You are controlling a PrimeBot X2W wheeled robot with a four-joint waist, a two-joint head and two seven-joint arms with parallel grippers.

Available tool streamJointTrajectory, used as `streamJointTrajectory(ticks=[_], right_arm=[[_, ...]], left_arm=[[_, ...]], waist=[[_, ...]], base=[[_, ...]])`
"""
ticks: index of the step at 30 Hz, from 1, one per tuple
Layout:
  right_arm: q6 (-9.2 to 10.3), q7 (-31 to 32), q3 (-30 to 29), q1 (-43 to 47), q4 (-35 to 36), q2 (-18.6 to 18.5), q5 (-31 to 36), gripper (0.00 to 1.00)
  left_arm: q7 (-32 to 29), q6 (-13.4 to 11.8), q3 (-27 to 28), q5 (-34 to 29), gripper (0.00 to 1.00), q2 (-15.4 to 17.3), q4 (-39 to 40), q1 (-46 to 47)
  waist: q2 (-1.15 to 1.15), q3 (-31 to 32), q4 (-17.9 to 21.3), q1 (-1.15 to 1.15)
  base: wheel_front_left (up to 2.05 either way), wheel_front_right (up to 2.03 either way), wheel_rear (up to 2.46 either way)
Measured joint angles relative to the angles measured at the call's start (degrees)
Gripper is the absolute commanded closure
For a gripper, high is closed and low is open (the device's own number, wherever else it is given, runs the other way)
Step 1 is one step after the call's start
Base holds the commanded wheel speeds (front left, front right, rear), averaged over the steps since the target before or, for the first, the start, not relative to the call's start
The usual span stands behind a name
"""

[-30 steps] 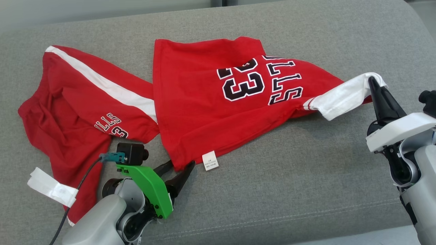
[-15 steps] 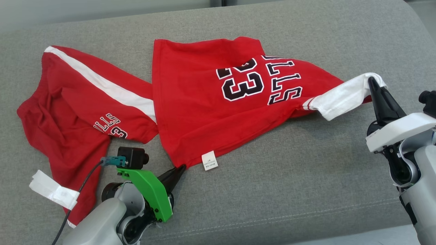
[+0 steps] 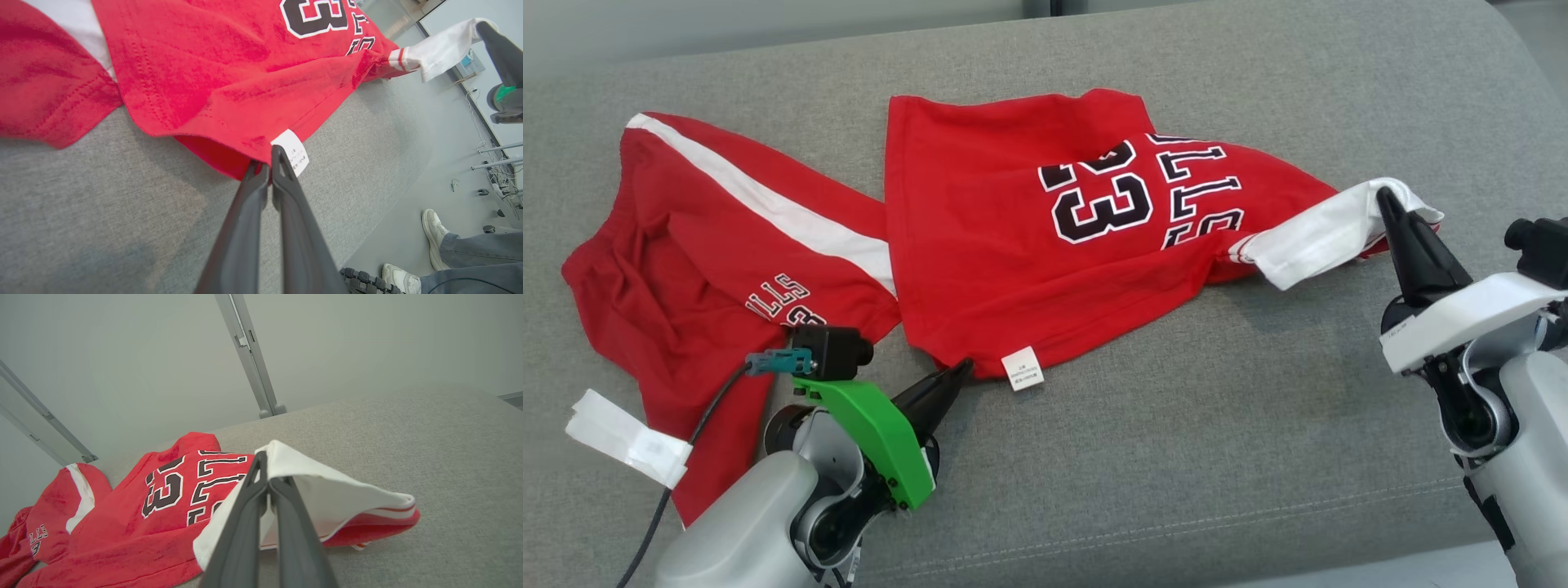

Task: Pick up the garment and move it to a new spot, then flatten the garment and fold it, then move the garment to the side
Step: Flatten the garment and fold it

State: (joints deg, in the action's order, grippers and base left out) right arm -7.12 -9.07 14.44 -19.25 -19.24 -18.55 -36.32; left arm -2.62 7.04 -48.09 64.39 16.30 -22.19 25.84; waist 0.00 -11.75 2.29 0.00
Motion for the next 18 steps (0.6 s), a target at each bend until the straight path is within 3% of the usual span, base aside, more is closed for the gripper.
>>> streamJointTrajectory(ticks=[3,7,18], right_arm=[[0.00,1.75,1.56,2.69,2.67,-0.81,-3.66,1.00],[0.00,4.11,2.70,8.06,6.25,-2.35,-8.28,1.00],[0.01,7.03,-5.30,22.52,29.21,-12.25,-26.48,1.00]], left_arm=[[-0.01,0.02,0.08,0.35,1.00,1.53,3.64,0.30],[0.70,0.03,1.03,1.10,1.00,7.33,8.82,-2.33],[5.28,0.03,5.11,3.49,1.00,18.06,32.62,-7.87]], waist=[[0.00,0.55,-0.35,0.00],[0.00,1.72,-0.34,0.00],[0.00,7.61,0.91,0.00]], base=[[0.00,0.00,0.00],[0.00,0.00,0.00],[0.00,0.00,0.00]])
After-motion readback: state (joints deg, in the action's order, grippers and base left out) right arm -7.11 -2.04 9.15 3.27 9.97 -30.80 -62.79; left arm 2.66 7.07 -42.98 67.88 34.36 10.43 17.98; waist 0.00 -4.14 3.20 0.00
